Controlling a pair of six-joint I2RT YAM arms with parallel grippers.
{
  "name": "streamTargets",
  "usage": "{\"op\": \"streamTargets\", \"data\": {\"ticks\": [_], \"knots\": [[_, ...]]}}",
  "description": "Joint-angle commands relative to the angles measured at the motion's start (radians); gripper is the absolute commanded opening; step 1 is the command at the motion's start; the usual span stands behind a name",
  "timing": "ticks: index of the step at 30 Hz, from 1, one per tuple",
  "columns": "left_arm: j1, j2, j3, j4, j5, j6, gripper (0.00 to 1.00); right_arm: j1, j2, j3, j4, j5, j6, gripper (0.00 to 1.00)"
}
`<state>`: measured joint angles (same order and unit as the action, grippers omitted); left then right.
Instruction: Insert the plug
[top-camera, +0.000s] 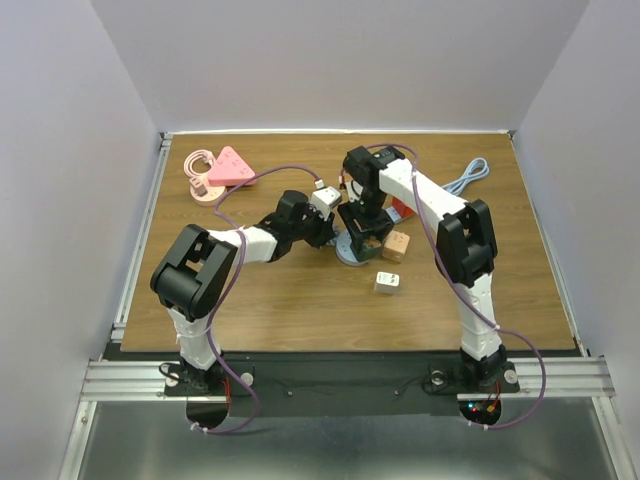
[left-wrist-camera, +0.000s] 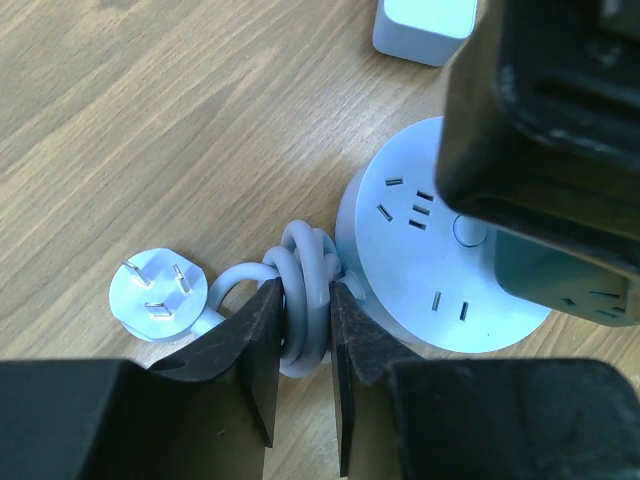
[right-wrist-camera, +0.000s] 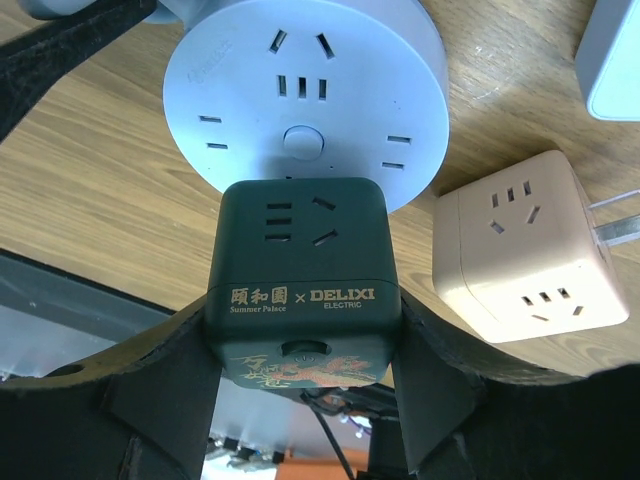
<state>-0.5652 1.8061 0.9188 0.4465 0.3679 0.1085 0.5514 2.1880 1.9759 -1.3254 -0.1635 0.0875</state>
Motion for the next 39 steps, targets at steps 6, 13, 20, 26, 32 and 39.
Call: {"op": "streamTargets", "data": {"ticks": [6,13,20,26,32,39], "knots": [[-0.050,0.058,-0.005,-0.129,0.080,-0.009,0.00,0.032,-0.008,-0.104,0.193,0.082,0.011,0.19],[-0.048,0.065,0.000,-0.129,0.081,-0.013,0.00,0.048,0.021,-0.104,0.215,0.071,0.014,0.18],[-0.048,0.067,-0.001,-0.129,0.080,-0.015,0.00,0.068,0.013,-0.158,0.250,0.087,0.032,0.18],[-0.048,0.068,0.002,-0.131,0.078,-0.017,0.00,0.097,-0.043,-0.262,0.299,0.098,0.078,0.18],[-0.048,0.064,0.000,-0.135,0.072,-0.016,0.00,0.104,-0.094,-0.362,0.362,0.124,0.116,0.18],[-0.048,0.062,-0.001,-0.132,0.078,-0.018,0.00,0.111,-0.053,-0.365,0.393,0.116,0.110,0.18]]}}
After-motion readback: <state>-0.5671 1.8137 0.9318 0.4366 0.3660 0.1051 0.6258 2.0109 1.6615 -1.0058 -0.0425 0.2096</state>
